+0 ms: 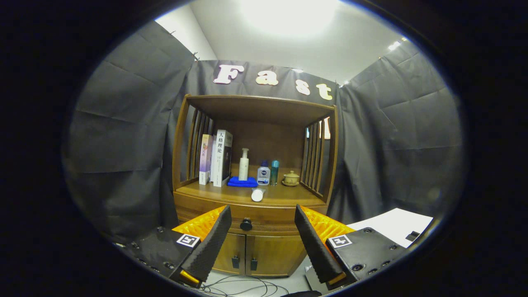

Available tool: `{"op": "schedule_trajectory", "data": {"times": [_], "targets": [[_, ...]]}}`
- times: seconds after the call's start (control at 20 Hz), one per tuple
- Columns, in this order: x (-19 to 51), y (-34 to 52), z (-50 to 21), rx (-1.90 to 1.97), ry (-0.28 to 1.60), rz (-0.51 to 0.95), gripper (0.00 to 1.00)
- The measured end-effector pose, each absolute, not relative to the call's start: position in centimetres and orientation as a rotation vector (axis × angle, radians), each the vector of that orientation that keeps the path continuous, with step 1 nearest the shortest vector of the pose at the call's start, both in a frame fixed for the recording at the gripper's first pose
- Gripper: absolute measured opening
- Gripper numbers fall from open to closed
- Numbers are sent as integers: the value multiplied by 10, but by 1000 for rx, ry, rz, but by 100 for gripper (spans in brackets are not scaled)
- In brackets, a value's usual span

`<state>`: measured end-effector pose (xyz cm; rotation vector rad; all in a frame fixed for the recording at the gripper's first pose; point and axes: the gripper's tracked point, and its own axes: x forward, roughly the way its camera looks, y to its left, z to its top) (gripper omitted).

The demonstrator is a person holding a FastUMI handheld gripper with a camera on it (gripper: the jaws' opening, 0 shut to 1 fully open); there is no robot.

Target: Pull open the drawer, take out the items inside it, and place them on the countertop above the cabinet.

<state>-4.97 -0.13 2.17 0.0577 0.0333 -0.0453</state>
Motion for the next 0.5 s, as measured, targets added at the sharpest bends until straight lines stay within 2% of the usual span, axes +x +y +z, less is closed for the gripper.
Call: {"op": "schedule_trajectory", "data": {"times": [0.5], "targets": [[-54,-3,27,14,17,-37,97]]}}
